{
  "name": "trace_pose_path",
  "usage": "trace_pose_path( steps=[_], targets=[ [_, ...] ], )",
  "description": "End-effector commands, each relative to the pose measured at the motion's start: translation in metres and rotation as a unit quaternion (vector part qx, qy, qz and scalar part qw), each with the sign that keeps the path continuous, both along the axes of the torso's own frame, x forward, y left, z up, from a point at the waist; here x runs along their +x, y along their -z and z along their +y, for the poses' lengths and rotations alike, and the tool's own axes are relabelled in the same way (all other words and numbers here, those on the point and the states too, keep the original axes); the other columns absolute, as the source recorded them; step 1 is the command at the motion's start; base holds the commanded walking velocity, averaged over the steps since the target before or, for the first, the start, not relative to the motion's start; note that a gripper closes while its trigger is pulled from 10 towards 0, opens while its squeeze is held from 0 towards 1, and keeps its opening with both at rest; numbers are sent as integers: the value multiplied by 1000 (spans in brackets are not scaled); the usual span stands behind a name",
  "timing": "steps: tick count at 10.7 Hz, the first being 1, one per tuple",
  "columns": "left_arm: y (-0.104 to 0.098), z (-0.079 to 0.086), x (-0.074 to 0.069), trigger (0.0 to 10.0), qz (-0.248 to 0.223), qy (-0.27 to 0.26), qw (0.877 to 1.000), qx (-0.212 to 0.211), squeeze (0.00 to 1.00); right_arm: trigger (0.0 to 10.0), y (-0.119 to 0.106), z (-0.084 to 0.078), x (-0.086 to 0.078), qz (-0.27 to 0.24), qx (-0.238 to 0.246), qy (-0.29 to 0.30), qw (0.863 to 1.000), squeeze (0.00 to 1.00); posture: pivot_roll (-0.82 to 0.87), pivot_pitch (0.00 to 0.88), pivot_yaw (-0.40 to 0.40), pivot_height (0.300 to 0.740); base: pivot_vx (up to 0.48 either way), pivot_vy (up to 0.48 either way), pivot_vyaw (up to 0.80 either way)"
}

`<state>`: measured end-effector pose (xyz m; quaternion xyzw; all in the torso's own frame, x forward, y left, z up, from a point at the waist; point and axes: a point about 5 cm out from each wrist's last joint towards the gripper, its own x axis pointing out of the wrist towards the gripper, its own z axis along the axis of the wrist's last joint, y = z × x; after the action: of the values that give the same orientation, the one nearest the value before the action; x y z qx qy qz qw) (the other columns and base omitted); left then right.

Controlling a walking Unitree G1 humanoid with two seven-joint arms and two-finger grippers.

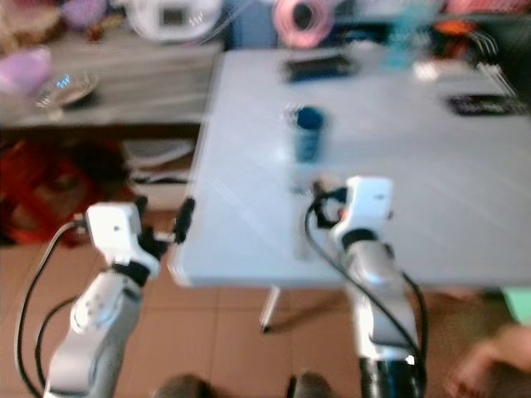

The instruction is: Setting the table

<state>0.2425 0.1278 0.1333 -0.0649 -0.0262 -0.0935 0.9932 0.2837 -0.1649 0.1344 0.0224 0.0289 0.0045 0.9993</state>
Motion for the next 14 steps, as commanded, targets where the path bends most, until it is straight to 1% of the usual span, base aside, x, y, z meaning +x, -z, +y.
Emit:
trace_pose_path(
  steps=[1,3,4,5,6,8,12,13,14],
  targets=[
    [2,7,-2,10000,7,-12,1000,6,0,10000,2,9,3,11,8,-14,1000,0,26,122,61,740,0,0,0],
    [2,7,-2,10000,9,-11,1000,9,0,10000,2,13,10,16,3,-28,999,0,30,132,67,740,0,0,0],
    [2,7,-2,10000,9,-10,1000,12,0,10000,-4,17,16,8,1,-43,999,0,33,133,66,740,0,0,0],
    [2,7,-2,10000,9,-11,1000,13,0,10000,-6,19,19,5,4,-51,999,0,37,133,66,740,0,0,0],
    [1,8,-2,10000,8,-12,1000,14,0,10000,-13,25,22,-12,0,-76,997,0,38,137,68,740,0,0,0],
    [0,8,-3,10000,9,-10,1000,17,0,10000,-21,27,27,-23,6,-72,997,0,42,137,69,740,0,0,631],
    [0,6,-4,10000,11,-3,1000,15,0,10000,-19,30,29,-12,11,-75,997,0,42,142,70,740,0,0,0],
    [0,5,-4,10000,12,-2,1000,13,0,10000,-17,29,27,-9,10,-74,997,0,45,146,65,740,0,0,0],
    [0,5,-5,10000,12,-1,1000,12,0,10000,-14,24,23,-3,7,-64,998,0,45,147,64,740,0,0,0]
  ],
)
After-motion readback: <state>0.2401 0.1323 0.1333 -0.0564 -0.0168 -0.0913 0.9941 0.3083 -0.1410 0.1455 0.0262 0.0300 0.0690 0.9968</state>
